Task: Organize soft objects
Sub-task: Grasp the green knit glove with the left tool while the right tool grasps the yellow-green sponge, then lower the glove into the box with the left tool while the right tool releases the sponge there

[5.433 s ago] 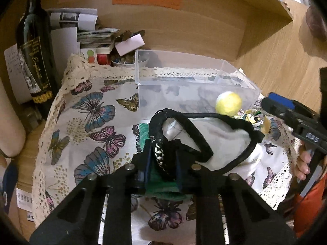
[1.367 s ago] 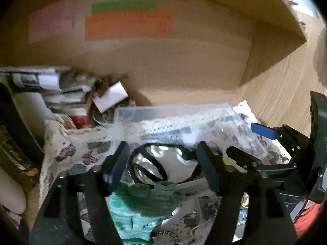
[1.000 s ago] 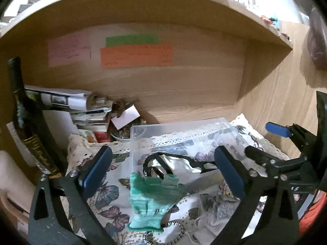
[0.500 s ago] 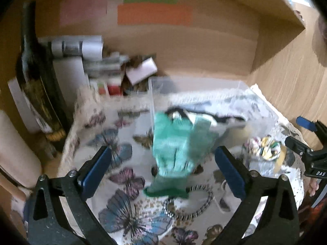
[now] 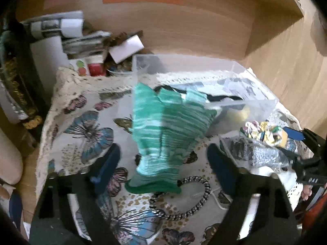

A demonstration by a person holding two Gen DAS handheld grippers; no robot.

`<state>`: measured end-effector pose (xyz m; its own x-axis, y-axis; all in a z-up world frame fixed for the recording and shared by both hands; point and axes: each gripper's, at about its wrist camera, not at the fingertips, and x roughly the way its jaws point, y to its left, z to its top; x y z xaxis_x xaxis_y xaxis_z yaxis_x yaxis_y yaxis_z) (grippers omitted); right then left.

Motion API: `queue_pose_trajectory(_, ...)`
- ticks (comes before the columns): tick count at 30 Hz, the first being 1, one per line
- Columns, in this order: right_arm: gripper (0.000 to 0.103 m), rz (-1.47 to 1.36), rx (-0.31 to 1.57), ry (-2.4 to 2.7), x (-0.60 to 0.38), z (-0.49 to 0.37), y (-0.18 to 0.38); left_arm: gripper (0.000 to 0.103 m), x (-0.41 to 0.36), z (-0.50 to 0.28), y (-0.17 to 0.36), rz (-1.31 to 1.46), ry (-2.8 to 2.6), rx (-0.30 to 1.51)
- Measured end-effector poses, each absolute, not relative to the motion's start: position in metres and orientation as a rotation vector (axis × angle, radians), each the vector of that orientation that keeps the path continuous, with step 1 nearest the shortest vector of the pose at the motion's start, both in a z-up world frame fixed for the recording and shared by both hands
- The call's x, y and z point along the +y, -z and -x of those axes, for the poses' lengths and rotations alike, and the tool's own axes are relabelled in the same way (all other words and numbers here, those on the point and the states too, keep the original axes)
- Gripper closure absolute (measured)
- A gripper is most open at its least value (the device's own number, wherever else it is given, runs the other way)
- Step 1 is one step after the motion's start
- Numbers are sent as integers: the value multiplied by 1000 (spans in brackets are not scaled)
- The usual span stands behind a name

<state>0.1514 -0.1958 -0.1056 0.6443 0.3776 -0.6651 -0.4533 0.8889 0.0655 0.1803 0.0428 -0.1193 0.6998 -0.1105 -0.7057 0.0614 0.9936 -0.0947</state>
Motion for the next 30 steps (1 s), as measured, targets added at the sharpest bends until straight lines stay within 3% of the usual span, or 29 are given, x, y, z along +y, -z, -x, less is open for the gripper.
queue_pose_trajectory(2,49,90,740,-507,-195,-153,106,34,41,-184,124,63,102,809)
queue_pose_trajectory(6,56,121,714,-495,-190,-147,104,63,39,-185,132,50,109,834)
queue_pose_trajectory(10,61,121,686,-467,-193,-143,97,75,42,-179,129,69,119,828)
queue_pose_trajectory(15,61,106,631,-436,-205,-139,80,82,47,-168,118,87,115,795)
queue_pose_trajectory(30,61,72,434,-416,-207,-143,21,82,45,-156,49,86,122,600)
